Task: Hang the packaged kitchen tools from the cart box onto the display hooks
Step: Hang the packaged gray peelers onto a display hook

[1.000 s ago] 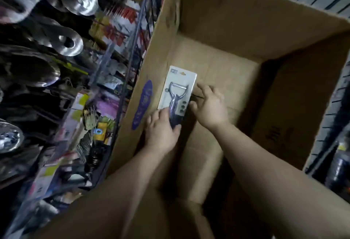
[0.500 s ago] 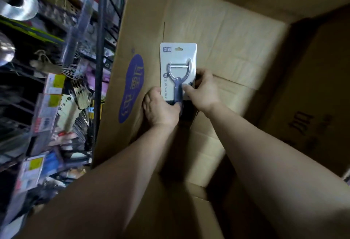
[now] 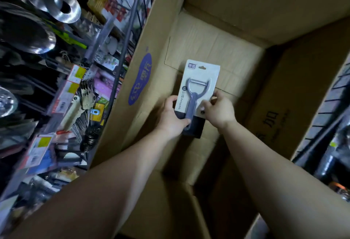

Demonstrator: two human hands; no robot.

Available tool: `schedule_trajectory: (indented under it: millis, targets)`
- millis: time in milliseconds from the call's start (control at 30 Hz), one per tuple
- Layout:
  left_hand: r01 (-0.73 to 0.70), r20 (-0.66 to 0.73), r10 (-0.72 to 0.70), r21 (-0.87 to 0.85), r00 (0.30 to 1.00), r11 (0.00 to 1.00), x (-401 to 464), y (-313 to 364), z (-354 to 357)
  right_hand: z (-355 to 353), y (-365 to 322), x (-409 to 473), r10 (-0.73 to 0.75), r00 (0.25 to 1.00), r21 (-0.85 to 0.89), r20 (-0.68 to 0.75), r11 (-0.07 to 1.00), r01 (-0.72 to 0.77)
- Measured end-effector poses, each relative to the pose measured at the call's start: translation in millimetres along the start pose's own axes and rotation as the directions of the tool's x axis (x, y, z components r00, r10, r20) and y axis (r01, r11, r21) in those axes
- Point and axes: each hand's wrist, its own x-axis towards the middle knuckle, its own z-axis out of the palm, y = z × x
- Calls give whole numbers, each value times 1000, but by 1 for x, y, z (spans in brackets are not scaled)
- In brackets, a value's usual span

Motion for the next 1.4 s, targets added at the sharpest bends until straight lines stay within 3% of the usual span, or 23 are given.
schedule_trajectory:
  millis: [167,367,533,733,967,1233,1400]
  targets:
    - [36,-8,-36,-77,999,996,-45,8,-1,-32,-13,-46,-156,988,17,-8,988,156]
    - [-164,-78,158,-91,984,982,-136,26,-15,-76,-31,-126,-381,924,-6,-36,925,381]
    - [-264,-275,236,-68,932,962,-212,28,-43,-84,-66,-191,-587,809,-90,3,806,585]
    - [-285,-548,253,27,797,958,-293,11,-109,-50,-120,-262,-791,601,-66,114,597,799]
    - [-283,-794,145,-36,591,958,-384,-42,-176,13,-174,-362,-906,307,72,291,341,937]
    - [-341,-927,49,-87,371,936,-479,-112,-238,97,-210,-478,-933,39,210,357,121,970]
    - [-353,-968,5,-87,253,932,-524,-147,-276,139,-223,-541,-936,-74,274,344,25,961]
